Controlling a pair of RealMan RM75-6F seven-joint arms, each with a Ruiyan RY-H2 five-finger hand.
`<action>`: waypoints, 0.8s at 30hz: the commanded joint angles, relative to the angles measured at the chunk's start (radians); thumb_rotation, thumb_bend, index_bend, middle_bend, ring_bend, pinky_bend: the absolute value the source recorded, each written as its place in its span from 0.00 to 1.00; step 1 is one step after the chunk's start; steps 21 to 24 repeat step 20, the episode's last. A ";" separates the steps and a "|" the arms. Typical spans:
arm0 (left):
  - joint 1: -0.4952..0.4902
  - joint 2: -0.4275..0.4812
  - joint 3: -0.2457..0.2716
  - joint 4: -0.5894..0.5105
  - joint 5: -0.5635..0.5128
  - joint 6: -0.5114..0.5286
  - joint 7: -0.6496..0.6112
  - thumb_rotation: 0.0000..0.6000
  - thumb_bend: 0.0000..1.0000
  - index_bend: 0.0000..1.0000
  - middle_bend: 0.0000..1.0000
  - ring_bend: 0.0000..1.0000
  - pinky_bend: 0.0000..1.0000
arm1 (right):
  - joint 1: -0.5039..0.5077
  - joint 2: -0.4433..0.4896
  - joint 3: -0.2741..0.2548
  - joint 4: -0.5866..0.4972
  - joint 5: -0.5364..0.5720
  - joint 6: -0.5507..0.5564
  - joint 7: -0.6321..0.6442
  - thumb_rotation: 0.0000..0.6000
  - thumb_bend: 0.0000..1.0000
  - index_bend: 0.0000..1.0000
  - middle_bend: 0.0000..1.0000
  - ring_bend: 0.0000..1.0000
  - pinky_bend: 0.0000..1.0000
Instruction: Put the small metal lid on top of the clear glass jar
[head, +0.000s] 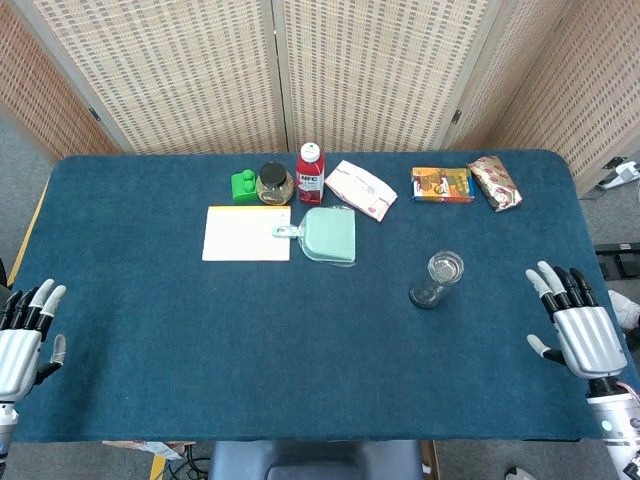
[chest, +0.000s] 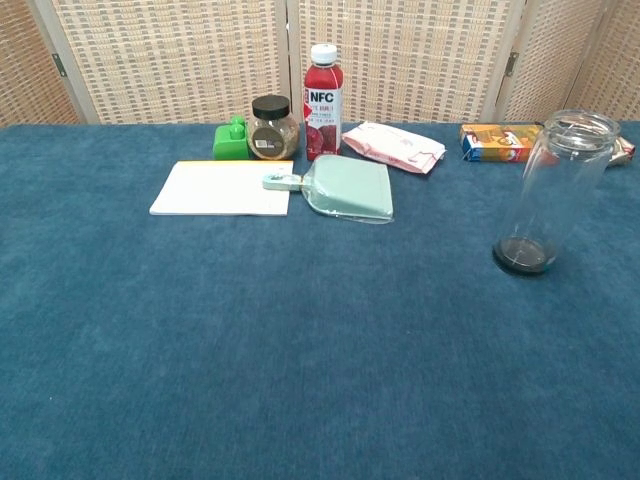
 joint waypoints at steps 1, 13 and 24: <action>0.000 0.000 0.000 0.001 -0.002 -0.002 0.000 1.00 0.54 0.00 0.02 0.00 0.00 | -0.016 -0.033 0.007 0.041 0.000 0.018 0.029 1.00 0.19 0.00 0.00 0.00 0.00; 0.001 0.000 0.005 0.001 0.018 0.015 -0.011 1.00 0.54 0.00 0.02 0.00 0.00 | -0.022 -0.054 0.013 0.071 -0.009 0.008 0.038 1.00 0.19 0.00 0.00 0.00 0.00; 0.001 -0.003 0.007 0.011 0.005 0.003 -0.010 1.00 0.54 0.00 0.02 0.00 0.00 | -0.013 -0.059 0.020 0.078 -0.009 -0.016 0.046 1.00 0.19 0.00 0.00 0.00 0.00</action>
